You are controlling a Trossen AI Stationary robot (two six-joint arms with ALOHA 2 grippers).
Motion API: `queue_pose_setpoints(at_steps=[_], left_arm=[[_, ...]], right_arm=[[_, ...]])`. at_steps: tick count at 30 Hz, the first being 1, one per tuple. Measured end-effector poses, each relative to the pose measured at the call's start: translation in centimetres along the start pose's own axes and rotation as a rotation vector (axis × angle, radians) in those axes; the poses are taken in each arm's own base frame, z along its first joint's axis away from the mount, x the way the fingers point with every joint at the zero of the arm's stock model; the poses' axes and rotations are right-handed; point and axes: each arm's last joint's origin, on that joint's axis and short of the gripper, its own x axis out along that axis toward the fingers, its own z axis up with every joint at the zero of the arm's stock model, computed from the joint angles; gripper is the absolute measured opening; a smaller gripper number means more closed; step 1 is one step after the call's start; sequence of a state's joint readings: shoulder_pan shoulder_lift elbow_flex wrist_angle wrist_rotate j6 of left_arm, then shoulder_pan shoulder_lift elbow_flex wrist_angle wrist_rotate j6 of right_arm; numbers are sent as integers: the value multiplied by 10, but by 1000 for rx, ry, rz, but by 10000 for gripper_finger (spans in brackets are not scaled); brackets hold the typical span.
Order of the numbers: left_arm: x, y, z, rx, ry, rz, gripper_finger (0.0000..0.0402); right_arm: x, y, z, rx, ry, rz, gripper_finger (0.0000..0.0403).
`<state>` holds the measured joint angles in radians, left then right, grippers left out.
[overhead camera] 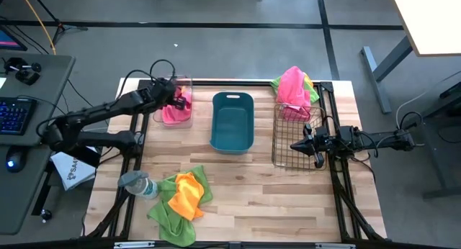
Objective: Sort microfiber towel by color & place in baskets
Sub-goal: Put the bottom pink towel into the transparent bin, then put the pink towel into the transparent bin
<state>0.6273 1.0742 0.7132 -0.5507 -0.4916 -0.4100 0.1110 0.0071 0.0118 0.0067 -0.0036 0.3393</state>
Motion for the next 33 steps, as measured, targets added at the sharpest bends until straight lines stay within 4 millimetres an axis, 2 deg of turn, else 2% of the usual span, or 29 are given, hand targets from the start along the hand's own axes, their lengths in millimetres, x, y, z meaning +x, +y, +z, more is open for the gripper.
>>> queue_pose_setpoints(at_steps=[5,10,15,20,23,26,29,33], left_arm=[[11,4,0,-21,84,-60,28],[7,8,1,-15,115,-96,82],[-12,13,15,23,133,-82,137],[-45,18,48,32,80,-111,171],[-68,18,69,-9,34,-245,181],[-84,13,80,-67,-15,-446,183],[-92,4,77,-94,-50,-607,184],[-98,-12,61,-117,-57,-746,184]], right_arm=[[0,0,0,0,0,0,0],[0,0,0,0,0,0,0],[0,0,0,0,0,0,0],[0,0,0,0,0,0,0],[0,0,0,0,0,0,0],[0,0,0,0,0,0,0],[0,0,0,0,0,0,0],[0,0,0,-8,0,0,0]])
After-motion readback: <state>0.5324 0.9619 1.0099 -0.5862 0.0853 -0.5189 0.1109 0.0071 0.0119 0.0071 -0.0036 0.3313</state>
